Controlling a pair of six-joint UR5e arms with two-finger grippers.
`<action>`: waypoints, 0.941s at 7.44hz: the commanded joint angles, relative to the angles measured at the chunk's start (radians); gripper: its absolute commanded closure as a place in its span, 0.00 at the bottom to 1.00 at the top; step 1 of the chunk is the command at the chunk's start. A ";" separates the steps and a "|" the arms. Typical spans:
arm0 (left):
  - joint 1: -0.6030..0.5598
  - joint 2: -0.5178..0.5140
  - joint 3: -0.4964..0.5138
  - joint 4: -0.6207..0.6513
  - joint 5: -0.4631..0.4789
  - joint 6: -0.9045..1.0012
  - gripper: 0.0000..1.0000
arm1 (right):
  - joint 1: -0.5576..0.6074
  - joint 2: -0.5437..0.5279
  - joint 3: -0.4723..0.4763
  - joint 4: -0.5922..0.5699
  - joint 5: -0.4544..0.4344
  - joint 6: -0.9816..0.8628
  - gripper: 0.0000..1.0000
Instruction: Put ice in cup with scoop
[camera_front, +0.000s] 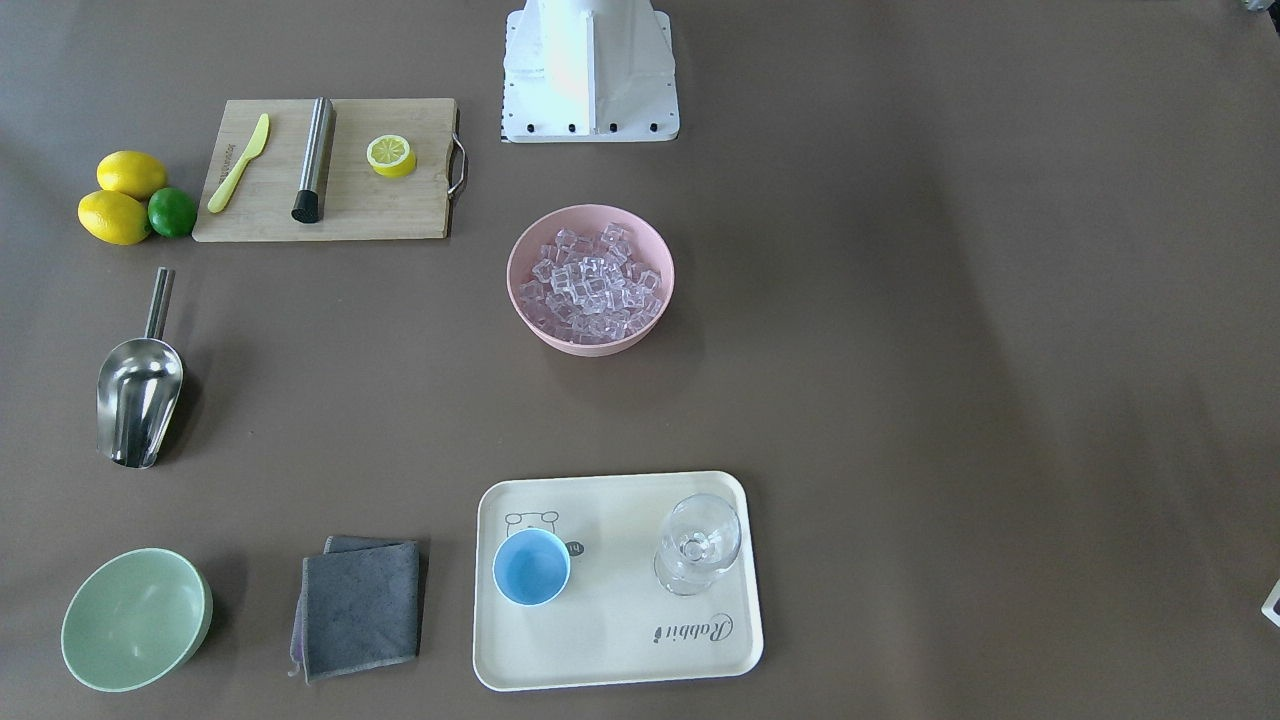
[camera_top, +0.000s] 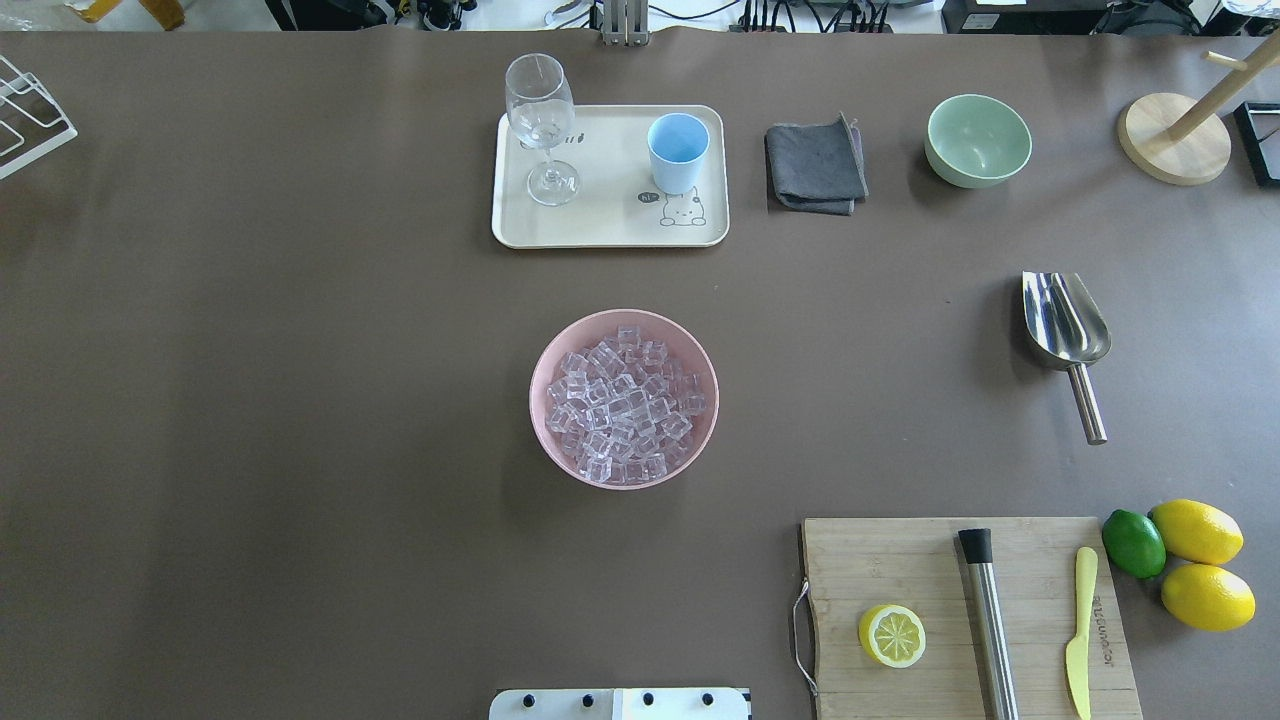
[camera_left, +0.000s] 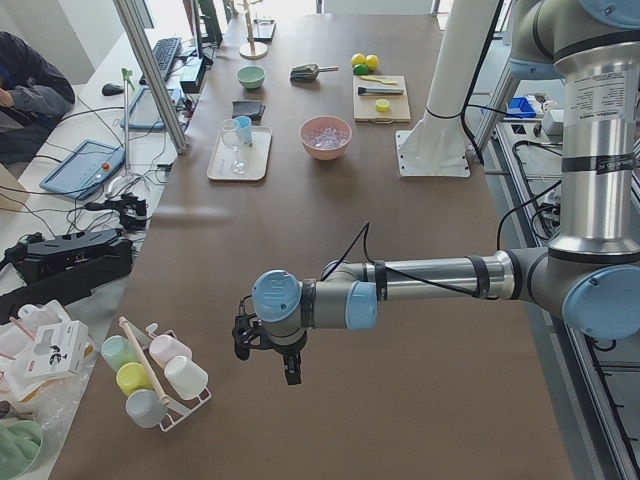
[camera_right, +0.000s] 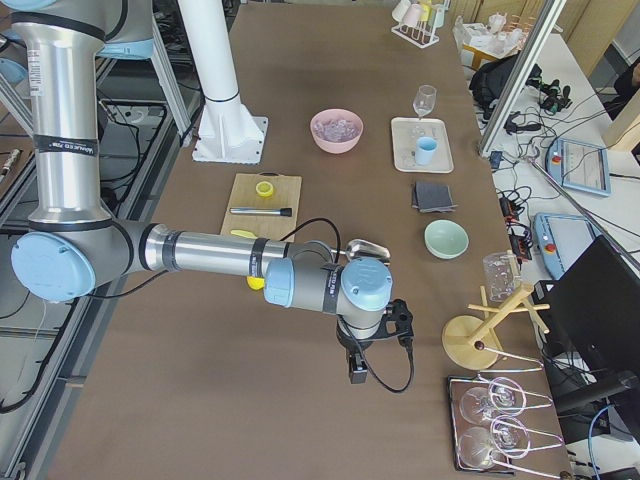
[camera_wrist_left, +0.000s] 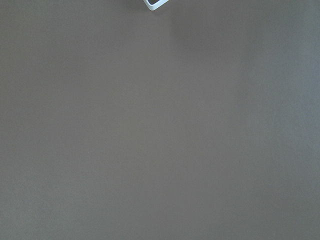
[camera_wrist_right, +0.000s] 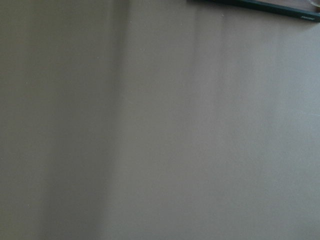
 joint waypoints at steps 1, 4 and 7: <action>0.000 0.000 0.002 -0.002 0.001 0.004 0.02 | 0.001 -0.005 0.004 -0.001 0.006 -0.001 0.00; 0.000 0.000 0.003 -0.003 0.001 0.001 0.02 | 0.001 -0.003 0.007 -0.005 0.007 -0.001 0.00; 0.000 0.003 0.003 -0.009 -0.001 0.005 0.02 | 0.002 -0.014 0.025 -0.008 0.007 -0.010 0.00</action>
